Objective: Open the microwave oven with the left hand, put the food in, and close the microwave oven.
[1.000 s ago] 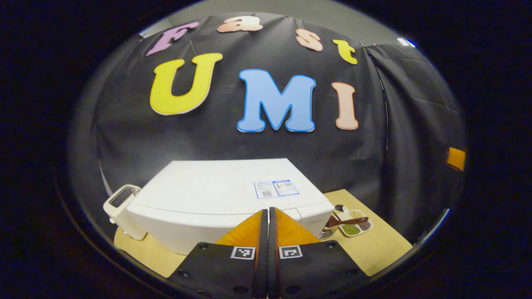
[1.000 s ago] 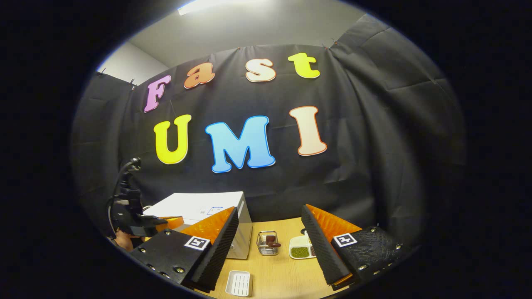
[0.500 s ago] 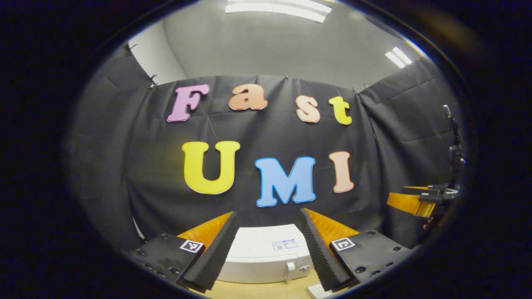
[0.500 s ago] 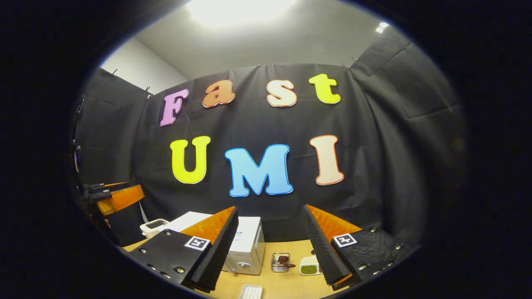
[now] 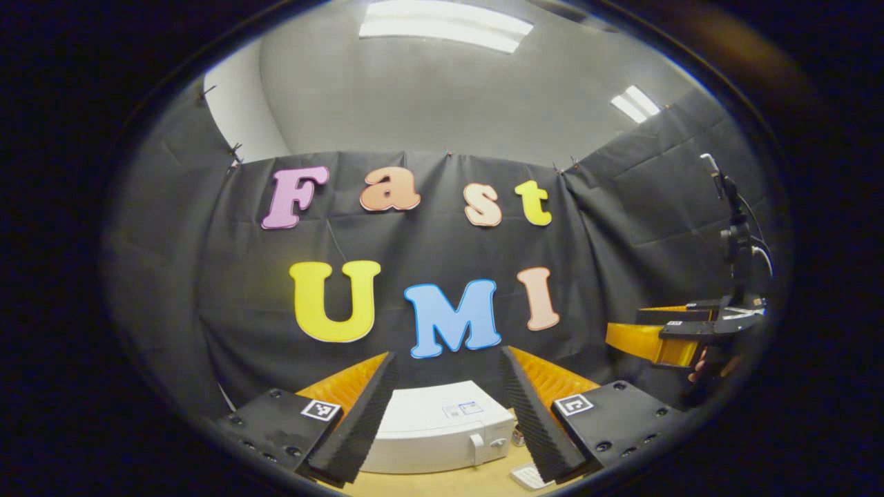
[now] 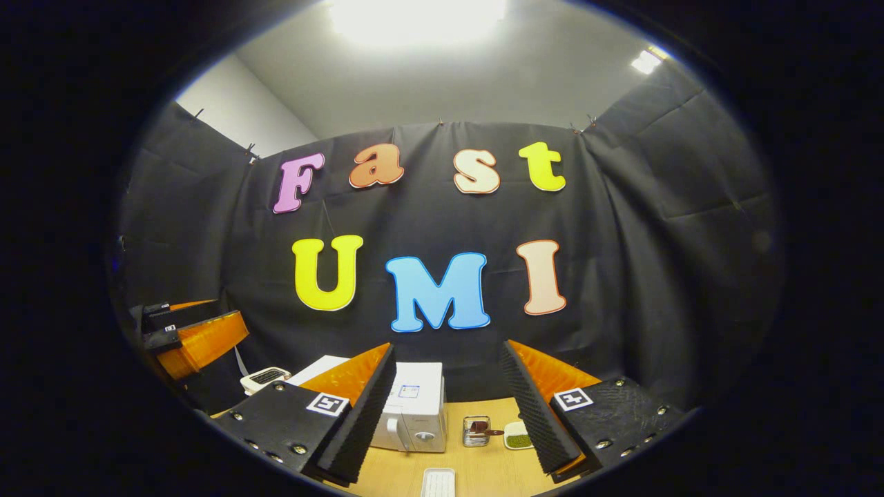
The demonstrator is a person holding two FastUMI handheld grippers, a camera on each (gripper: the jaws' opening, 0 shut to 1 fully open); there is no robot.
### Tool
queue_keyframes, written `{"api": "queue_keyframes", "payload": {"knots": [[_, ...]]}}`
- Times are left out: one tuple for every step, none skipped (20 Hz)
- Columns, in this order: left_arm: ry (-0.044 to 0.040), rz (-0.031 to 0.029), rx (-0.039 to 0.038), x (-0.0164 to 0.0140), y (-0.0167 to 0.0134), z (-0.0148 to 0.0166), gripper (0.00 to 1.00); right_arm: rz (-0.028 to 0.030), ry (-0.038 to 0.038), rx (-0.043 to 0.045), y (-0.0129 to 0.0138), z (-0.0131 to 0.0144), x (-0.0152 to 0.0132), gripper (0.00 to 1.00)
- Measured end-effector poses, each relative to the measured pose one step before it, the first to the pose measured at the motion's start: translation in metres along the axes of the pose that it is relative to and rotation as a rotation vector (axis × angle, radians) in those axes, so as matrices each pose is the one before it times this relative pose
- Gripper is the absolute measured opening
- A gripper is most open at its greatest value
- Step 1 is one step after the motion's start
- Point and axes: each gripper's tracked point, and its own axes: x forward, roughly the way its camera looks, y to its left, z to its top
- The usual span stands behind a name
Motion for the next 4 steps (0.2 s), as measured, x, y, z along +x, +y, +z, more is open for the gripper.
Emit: {"api": "queue_keyframes", "payload": {"knots": [[-0.00296,-0.00565,-0.0013,-0.00446,0.00269,0.00139,0.98,-0.00122,0.00164,-0.00122,0.0045,0.00227,-0.00362,0.92],[-0.00527,-0.00409,-0.00456,-0.00444,0.00346,0.00162,0.97,-0.00363,0.00457,-0.00388,0.00207,0.00024,-0.00233,0.92],[-0.00371,-0.00788,-0.00622,-0.00304,0.00117,0.00157,1.0,-0.00666,0.00274,-0.00417,0.00169,0.00155,-0.00269,0.92],[-0.00014,-0.0041,-0.00449,-0.00281,0.00103,-0.00233,1.0,-0.00829,-0.00193,-0.00385,0.00086,0.00237,-0.00359,0.92]]}}
